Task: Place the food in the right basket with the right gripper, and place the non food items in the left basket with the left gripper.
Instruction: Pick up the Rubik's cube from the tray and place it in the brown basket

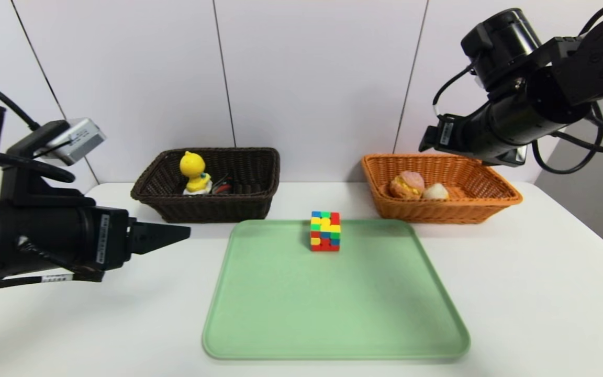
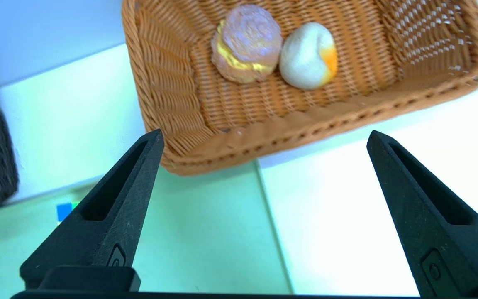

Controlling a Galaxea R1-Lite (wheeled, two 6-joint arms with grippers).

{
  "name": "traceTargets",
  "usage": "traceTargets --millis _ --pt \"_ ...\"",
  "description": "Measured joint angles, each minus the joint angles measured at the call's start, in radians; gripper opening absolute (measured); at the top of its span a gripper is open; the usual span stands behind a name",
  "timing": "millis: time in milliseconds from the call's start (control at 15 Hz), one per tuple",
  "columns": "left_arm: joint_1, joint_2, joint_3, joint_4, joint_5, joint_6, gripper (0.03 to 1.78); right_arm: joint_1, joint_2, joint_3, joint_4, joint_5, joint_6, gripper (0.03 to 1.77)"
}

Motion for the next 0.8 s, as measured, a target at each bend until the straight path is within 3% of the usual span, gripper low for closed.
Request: traceTargets --millis 333,800 --pt "-0.194 0.166 -0.020 -0.167 0.168 -0.084 1.69 -0.002 -0.194 0.277 -0.003 -0.008 -0.074 1.69" --pt "-0.409 0.426 -0.256 -0.137 0.358 -0.216 1.69 -0.037 -0.433 0.659 -0.107 -0.011 -0.073 1.69"
